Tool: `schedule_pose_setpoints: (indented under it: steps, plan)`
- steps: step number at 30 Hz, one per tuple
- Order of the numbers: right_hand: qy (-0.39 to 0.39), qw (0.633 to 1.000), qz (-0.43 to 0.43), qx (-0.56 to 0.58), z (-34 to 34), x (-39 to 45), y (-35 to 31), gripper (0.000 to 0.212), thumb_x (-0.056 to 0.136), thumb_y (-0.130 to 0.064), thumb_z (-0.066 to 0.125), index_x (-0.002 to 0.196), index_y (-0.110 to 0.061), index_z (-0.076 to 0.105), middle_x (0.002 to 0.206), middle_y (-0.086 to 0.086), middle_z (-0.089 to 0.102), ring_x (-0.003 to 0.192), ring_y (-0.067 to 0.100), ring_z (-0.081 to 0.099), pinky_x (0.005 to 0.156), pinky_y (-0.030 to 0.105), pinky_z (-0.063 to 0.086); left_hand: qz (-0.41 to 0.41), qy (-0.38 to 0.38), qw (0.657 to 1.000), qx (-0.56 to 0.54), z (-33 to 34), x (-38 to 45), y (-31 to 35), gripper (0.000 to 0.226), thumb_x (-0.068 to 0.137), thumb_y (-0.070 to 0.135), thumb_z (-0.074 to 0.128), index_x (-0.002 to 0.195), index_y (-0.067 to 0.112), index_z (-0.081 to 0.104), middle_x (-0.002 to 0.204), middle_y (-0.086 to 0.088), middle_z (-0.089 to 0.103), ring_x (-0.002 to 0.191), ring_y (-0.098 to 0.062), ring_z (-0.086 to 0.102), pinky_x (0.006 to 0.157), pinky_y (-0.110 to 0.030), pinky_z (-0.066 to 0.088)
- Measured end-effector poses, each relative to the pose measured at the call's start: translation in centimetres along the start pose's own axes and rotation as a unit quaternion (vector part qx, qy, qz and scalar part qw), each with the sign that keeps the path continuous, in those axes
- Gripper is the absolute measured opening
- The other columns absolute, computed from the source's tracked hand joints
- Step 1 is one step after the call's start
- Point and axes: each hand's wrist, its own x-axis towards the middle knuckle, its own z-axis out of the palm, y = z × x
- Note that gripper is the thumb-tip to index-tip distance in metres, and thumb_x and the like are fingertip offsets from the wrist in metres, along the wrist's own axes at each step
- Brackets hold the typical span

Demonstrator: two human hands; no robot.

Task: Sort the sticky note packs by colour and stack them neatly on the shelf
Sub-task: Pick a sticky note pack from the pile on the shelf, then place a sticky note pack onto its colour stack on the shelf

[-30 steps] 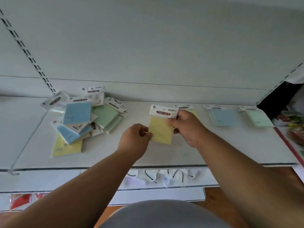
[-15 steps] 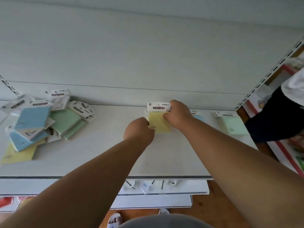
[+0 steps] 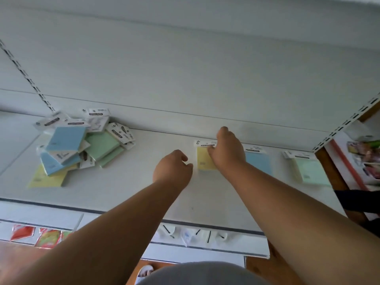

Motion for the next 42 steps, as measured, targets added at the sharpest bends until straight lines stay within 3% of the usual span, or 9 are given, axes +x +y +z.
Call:
schedule_pose_setpoints:
  steps: [7,10,13,19,24,28,33,36,42]
  plan:
    - [-0.143,0.971,-0.057,0.184,4.3,-2.2,-11.1,0.025,0.086,-0.035,0.065,0.104,-0.019,0.060,0.094,-0.005,0.061,0.088,0.017,0.060,0.075,0.027,0.043,-0.022,0.083,0.996,-0.014,-7.3,0.8,-7.6,0.027,0.086,0.031,0.059,0.112,0.027,0.060,0.106,0.008,0.063,0.094,-0.017,0.060,0.077,-0.028,0.047]
    - [-0.201,0.930,0.039,0.304,7.2,-1.8,-16.3,0.032,0.085,-0.035,0.064,0.112,-0.018,0.059,0.099,0.002,0.066,0.087,0.025,0.070,0.077,0.035,0.054,-0.005,0.124,0.992,0.008,-10.6,1.3,-11.1,0.038,0.085,0.025,0.060,0.123,0.023,0.055,0.130,-0.002,0.047,0.108,-0.026,0.056,0.085,-0.032,0.044]
    - [-0.215,0.886,0.133,0.388,9.3,-0.9,-19.6,0.024,0.086,-0.023,0.060,0.104,-0.007,0.064,0.087,0.009,0.071,0.066,0.023,0.072,0.053,0.029,0.048,-0.021,0.090,0.995,0.038,-12.6,2.0,-13.8,0.047,0.087,0.026,0.058,0.133,0.022,0.047,0.140,-0.003,0.041,0.112,-0.028,0.055,0.091,-0.037,0.046]
    - [-0.231,0.765,0.303,0.519,10.6,-0.4,-23.1,0.011,0.082,-0.013,0.071,0.075,-0.011,0.064,0.058,0.005,0.055,0.045,0.013,0.047,0.039,0.019,0.033,0.005,0.045,0.999,0.020,-13.9,2.4,-15.6,0.048,0.088,0.026,0.056,0.135,0.022,0.046,0.139,-0.001,0.046,0.118,-0.024,0.053,0.096,-0.033,0.041]
    - [-0.218,0.848,0.242,0.418,10.4,-0.7,-23.5,0.020,0.073,-0.015,0.081,0.077,-0.012,0.062,0.058,0.004,0.051,0.045,0.016,0.043,0.041,0.022,0.032,0.019,0.037,0.999,-0.012,-14.7,2.9,-16.0,0.043,0.090,0.022,0.055,0.133,0.023,0.049,0.136,-0.001,0.050,0.119,-0.020,0.051,0.098,-0.030,0.038]
    - [-0.180,0.881,0.164,0.406,8.6,-1.2,-22.1,0.009,0.083,-0.009,0.066,0.092,-0.013,0.065,0.064,0.007,0.057,0.043,0.015,0.049,0.043,0.022,0.033,0.044,0.053,0.997,-0.047,-14.8,2.4,-15.7,0.037,0.091,0.020,0.055,0.128,0.025,0.051,0.133,-0.001,0.049,0.110,-0.022,0.054,0.093,-0.033,0.041]
    - [-0.174,0.865,0.083,0.462,4.2,-2.6,-17.0,0.009,0.088,0.000,0.060,0.085,-0.008,0.059,0.061,0.005,0.049,0.034,0.014,0.035,0.040,0.019,0.023,0.037,0.008,0.990,-0.139,-13.8,2.9,-13.8,0.041,0.091,0.025,0.058,0.129,0.029,0.044,0.123,0.000,0.055,0.092,-0.024,0.066,0.083,-0.040,0.054]
    - [-0.124,0.854,0.122,0.491,1.7,-3.3,-13.3,0.008,0.087,-0.002,0.065,0.086,-0.007,0.059,0.062,0.005,0.053,0.037,0.014,0.037,0.041,0.021,0.027,0.036,-0.075,0.975,-0.207,-11.6,2.4,-10.9,0.018,0.090,0.017,0.061,0.108,0.017,0.058,0.087,-0.003,0.067,0.061,-0.017,0.063,0.060,-0.030,0.051]
    - [-0.086,0.812,0.240,0.525,-2.4,-5.5,-4.1,0.012,0.084,-0.010,0.072,0.077,-0.011,0.062,0.071,0.007,0.060,0.044,0.013,0.044,0.046,0.023,0.033,0.025,-0.148,0.949,-0.278,-5.7,-0.6,-3.7,0.005,0.088,0.015,0.063,0.094,0.014,0.063,0.066,-0.007,0.064,0.052,-0.016,0.056,0.053,-0.029,0.045]
